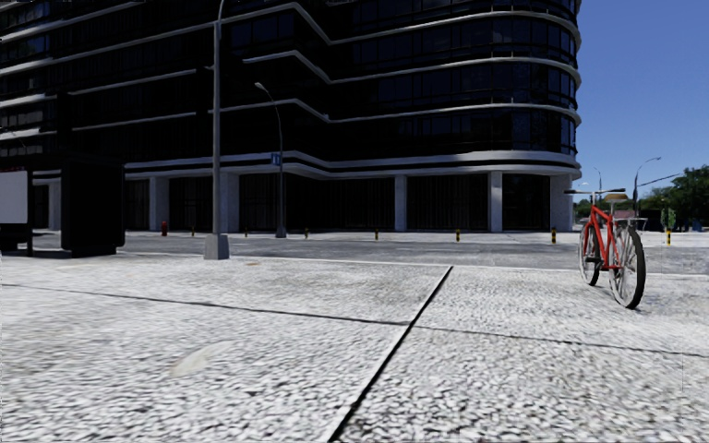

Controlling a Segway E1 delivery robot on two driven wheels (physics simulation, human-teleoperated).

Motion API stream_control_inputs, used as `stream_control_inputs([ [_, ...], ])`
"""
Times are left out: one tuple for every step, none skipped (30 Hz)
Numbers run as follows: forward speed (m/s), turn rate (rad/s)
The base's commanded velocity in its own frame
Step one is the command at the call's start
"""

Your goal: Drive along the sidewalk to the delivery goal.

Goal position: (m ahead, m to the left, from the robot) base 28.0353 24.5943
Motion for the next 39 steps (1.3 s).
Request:
stream_control_inputs([
  [0.0, -1.2],
  [0.0, -1.2],
  [0.0, -1.2],
  [0.0, -1.2],
  [0.0, -1.2],
  [0.0, -1.2],
  [0.0, -1.2],
  [0.0, -1.2],
  [0.0, -1.2],
  [0.0, -1.2],
  [0.0, -1.2],
  [0.0, -1.2],
  [0.0, -1.2],
  [0.0, -1.2],
  [0.0, -1.2],
  [0.0, -1.2],
  [0.0, -1.2],
  [0.0, -1.2],
  [0.0, -1.2],
  [0.0, -1.2],
  [0.0, -1.2],
  [0.0, -1.2],
  [0.0, -1.2],
  [0.0, -1.2],
  [0.0, -1.2],
  [0.0, -0.7],
  [0.0, 0.0],
  [0.0, 0.0],
  [0.0, 0.0],
  [0.45, 0.0],
  [1.25, 0.0],
  [1.49, 0.0],
  [1.7, 0.0],
  [1.7, 0.0],
  [1.8, 0.0],
  [1.82, 0.0],
  [1.83, 0.0],
  [1.83, 0.0],
  [1.83, 0.0],
])
